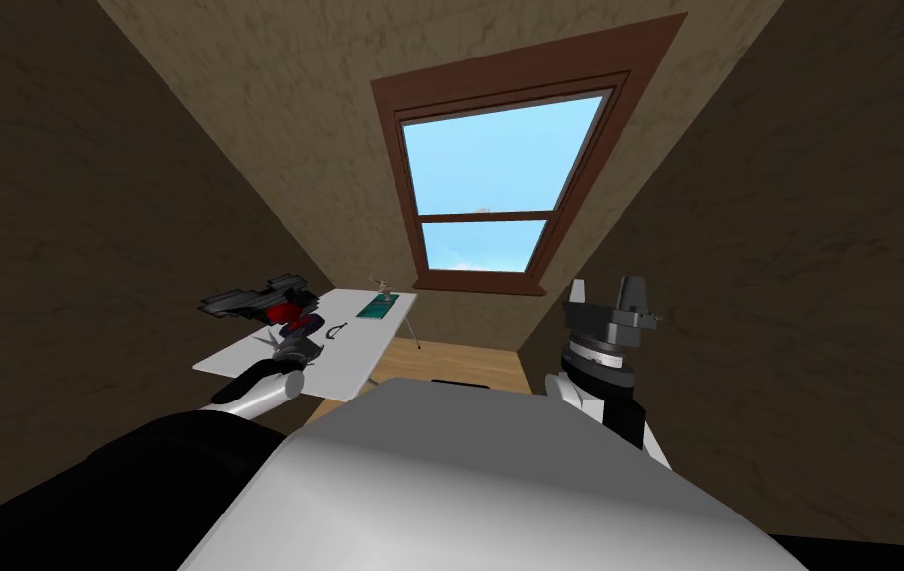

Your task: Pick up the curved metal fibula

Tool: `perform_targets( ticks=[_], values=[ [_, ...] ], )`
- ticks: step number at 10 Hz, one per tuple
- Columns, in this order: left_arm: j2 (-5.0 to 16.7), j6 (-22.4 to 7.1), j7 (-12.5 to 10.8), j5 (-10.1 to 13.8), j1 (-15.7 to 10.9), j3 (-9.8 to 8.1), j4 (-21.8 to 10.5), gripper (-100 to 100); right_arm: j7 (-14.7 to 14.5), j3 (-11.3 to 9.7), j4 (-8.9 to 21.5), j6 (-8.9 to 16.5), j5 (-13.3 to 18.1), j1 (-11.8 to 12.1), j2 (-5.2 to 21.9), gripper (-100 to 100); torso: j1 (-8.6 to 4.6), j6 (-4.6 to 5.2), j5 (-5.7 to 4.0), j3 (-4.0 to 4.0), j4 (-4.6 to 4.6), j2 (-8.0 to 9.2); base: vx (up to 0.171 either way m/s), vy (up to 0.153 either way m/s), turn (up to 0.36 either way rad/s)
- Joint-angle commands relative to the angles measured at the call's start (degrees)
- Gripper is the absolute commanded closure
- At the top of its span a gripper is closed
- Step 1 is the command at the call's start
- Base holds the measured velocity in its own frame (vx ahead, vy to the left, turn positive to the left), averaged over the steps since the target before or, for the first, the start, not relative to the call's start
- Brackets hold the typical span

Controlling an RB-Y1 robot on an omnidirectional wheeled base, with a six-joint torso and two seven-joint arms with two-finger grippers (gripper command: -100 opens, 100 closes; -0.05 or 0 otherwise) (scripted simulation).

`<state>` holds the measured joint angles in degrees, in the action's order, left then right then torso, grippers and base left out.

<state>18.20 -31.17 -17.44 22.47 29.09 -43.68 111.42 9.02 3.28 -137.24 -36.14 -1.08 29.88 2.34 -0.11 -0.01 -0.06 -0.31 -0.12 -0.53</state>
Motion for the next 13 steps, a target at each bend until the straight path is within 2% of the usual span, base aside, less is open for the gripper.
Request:
perform_targets(
  ticks=[1,2,4,5,6,7,9,10,13],
  values=[
    [1.7,-2.9,-0.4,1.6,0.6,-1.99,-2.8,-100,0.0,0.0,0.0,0.0,0.0,0.0,0.0,0,0.0,0.0,0.0,0.0,0.0,0.0,0.21,-0.064,0.011],
    [1.7,-3.8,-0.4,1.6,0.6,-1.99,-2.8,-100,0.0,0.0,0.0,0.0,0.0,0.0,0.0,0,-0.03,0.0,0.0,-0.09,-0.04,-0.16,0.161,-0.039,0.013],
    [4.2,-7.5,-0.8,4.2,2.1,-4.45,-5.8,-100,0.0,0.0,0.0,0.0,0.0,0.0,0.0,0,0.08,0.01,0.01,-0.05,-0.02,-0.08,0.203,-0.021,0.009],
    [4.2,-8.3,-0.8,4.2,2.1,-4.45,-6.0,-100,0.0,0.0,0.0,0.0,0.0,0.0,0.0,0,0.13,0.0,0.03,-0.16,-0.06,-0.27,0.174,-0.01,0.01],
    [5.4,-10.4,-0.9,5.4,2.8,-5.49,-7.6,-100,0.0,0.0,0.0,0.0,0.0,0.0,0.0,0,0.15,0.02,0.04,-0.1,-0.05,-0.13,0.155,-0.024,0.004],
    [5.4,-10.4,-0.9,5.4,2.8,-5.49,-7.6,-100,0.0,0.0,0.0,0.0,0.0,0.0,0.0,0,0.13,0.0,0.03,-0.05,-0.02,-0.06,0.131,-0.009,0.012],
    [7.6,-14.0,-1.0,7.8,4.4,-7.24,-10.6,-100,0.0,0.0,0.0,0.0,0.0,0.0,0.0,0,0.18,0.01,0.04,0.01,0.0,0.04,0.167,0.009,0.015],
    [7.6,-14.1,-1.0,7.8,4.4,-7.24,-10.6,-100,0.0,0.0,0.0,0.0,0.0,0.0,0.0,0,0.28,0.0,0.06,-0.06,-0.03,-0.09,0.17,0.018,0.007],
    [10.3,-18.6,-0.8,10.8,6.5,-9.03,-14.7,-100,0.0,0.0,0.0,0.0,0.0,0.0,0.0,0,0.26,0.02,0.07,-0.18,-0.07,-0.3,0.219,0.017,0.013]
  ],
)
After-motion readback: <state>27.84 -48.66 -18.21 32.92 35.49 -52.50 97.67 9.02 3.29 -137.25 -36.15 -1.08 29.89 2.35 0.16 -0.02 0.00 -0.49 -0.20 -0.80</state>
